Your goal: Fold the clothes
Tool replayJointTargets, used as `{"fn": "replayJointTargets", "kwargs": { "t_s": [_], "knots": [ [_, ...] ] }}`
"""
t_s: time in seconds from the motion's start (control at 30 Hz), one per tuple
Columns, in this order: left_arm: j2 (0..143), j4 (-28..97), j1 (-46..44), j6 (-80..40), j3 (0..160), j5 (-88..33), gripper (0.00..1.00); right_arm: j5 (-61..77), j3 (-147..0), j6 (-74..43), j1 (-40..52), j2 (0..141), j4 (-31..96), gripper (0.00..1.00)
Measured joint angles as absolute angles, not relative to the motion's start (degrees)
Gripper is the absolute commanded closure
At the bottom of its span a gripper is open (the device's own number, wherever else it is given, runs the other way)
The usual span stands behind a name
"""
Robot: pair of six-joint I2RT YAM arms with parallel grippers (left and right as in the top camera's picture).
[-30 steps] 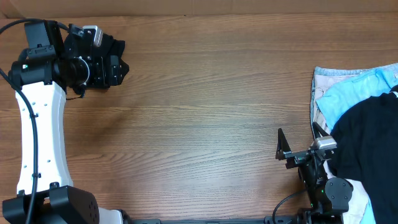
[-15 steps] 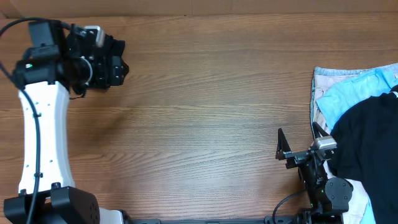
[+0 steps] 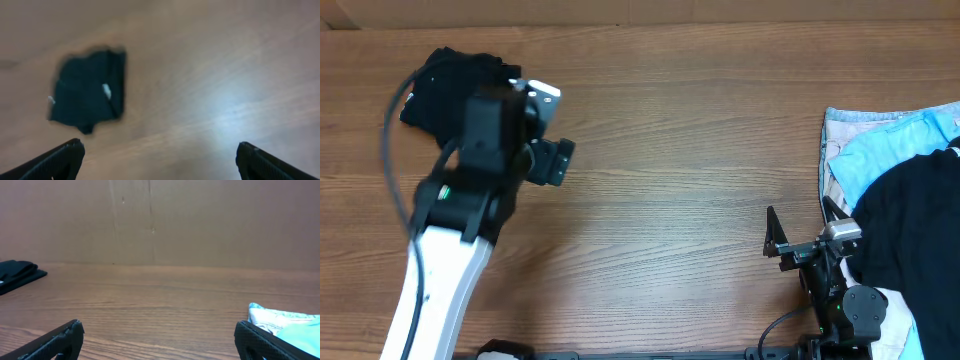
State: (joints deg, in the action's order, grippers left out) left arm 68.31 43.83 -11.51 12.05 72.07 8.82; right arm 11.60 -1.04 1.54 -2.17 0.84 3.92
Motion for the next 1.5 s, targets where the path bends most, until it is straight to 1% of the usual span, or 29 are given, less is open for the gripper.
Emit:
{"fn": "replayJointTargets", "kwargs": {
  "t_s": [0.23, 0.37, 0.77, 1.03, 1.33, 1.5],
  "knots": [
    [54.1, 23.1, -5.6, 12.2, 57.7, 0.8, 0.00, 11.6, -1.0, 1.5, -2.2, 0.8, 3.9, 0.00],
    [46.3, 15.8, -4.0, 12.2, 47.6, -2.8, 0.00, 11.6, -1.0, 1.5, -2.2, 0.8, 3.9, 0.00],
    [16.5, 13.1, -4.0, 11.9, 27.7, -1.4, 0.00, 11.6, -1.0, 1.5, -2.2, 0.8, 3.9, 0.00],
    [2.8, 8.5, -1.8, 7.4, 13.7, -0.6, 0.00, 11.6, -1.0, 1.5, -2.2, 0.8, 3.9, 0.00],
    [1.0, 3.4, -1.8, 1.0, 2.2, -0.6, 0.00, 11.6, -1.0, 1.5, -2.2, 0.8, 3.9, 0.00],
    [0.9, 4.4, -1.8, -1.2, 0.6, -0.6, 0.00, 11.6, -1.0, 1.5, -2.2, 0.8, 3.9, 0.00]
  ]
}}
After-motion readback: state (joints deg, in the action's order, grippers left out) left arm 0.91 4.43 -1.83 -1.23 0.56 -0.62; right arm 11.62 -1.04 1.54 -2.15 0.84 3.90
